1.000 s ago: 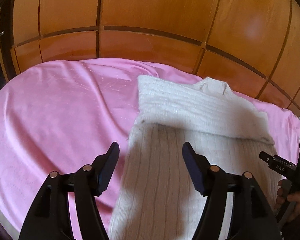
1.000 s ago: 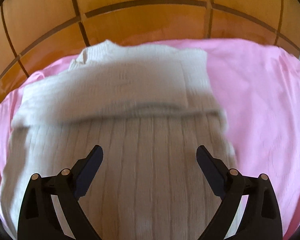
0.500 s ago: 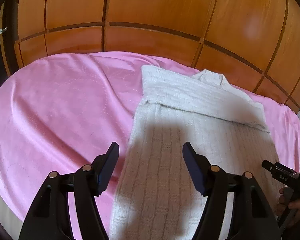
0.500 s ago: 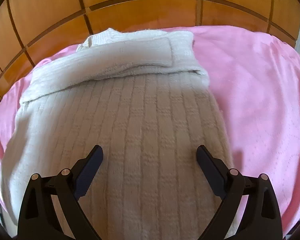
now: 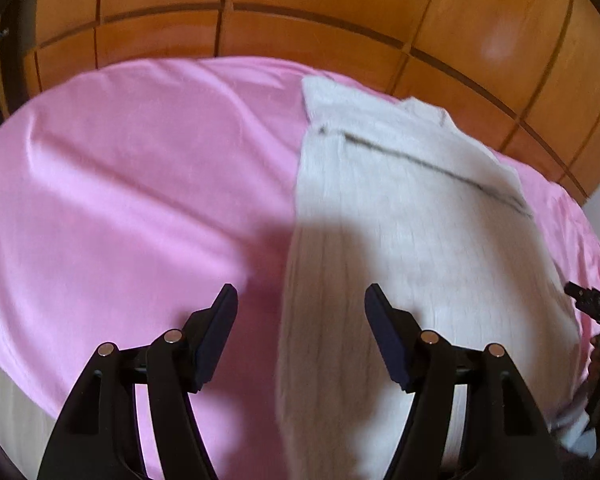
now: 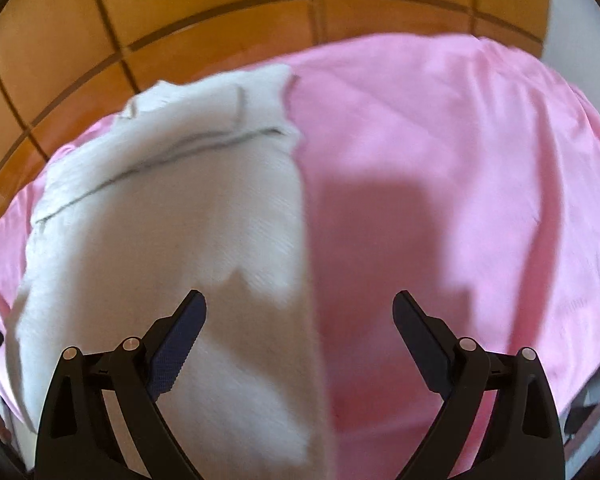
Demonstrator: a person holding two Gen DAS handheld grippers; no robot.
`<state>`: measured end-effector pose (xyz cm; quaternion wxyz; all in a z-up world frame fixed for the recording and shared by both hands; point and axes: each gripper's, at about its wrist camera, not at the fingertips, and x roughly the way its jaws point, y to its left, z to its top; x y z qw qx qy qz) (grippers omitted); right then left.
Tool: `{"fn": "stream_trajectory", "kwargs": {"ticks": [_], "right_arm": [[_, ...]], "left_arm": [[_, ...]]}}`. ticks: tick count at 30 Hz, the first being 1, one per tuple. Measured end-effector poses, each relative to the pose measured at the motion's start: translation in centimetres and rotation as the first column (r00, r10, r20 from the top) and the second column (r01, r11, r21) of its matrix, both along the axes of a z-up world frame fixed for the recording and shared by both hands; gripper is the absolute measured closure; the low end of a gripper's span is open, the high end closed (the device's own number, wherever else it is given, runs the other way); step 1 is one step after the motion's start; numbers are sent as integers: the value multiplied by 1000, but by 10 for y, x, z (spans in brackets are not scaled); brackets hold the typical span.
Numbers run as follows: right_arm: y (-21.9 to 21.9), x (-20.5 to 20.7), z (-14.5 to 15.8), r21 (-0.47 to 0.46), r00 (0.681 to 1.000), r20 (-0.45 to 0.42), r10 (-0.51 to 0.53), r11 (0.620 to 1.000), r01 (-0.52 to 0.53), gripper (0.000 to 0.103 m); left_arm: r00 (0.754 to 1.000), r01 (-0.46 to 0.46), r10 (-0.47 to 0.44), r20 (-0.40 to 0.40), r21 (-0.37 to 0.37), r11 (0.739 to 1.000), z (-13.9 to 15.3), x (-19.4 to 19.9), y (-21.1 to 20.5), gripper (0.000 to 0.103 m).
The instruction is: Fold small clothes
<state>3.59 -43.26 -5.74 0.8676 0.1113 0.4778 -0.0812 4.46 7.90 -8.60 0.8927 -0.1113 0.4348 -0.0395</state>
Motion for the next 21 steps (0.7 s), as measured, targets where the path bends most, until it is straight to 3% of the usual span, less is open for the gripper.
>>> {"fn": "stream_trajectory", "kwargs": {"ticks": [2,6,10,13,18,19,21], "right_arm": [[-8,-11,-5,40,1000,-22,3,999,-2,10],[-7,-34,-13,139,996,-61,67,989,-58,28],[13,-51,-14,149,980,-86,179,975,-165,42],[25,-58,-16,159,964,-102,244,961,-227,55],[31,-58,-20,147,960,-96,263,958,-247,60],[31,-58,-21,151,960,-96,261,958,-246,60],[29,-58,-22,160,961,-95,258,957,-242,60]], "left_arm": [[999,22,-23,-23,-34,999,-7,-12,4,39],[997,53,-58,-54,-76,996,-17,-26,3,50],[994,82,-88,-64,-83,993,-20,-35,-2,61],[994,86,-92,-67,-76,993,-21,-36,-4,64],[993,93,-86,-83,79,993,-16,-32,-21,59],[994,90,-82,-77,108,990,-14,-32,-24,50],[995,88,-78,-66,155,984,-11,-33,-29,47]]}}
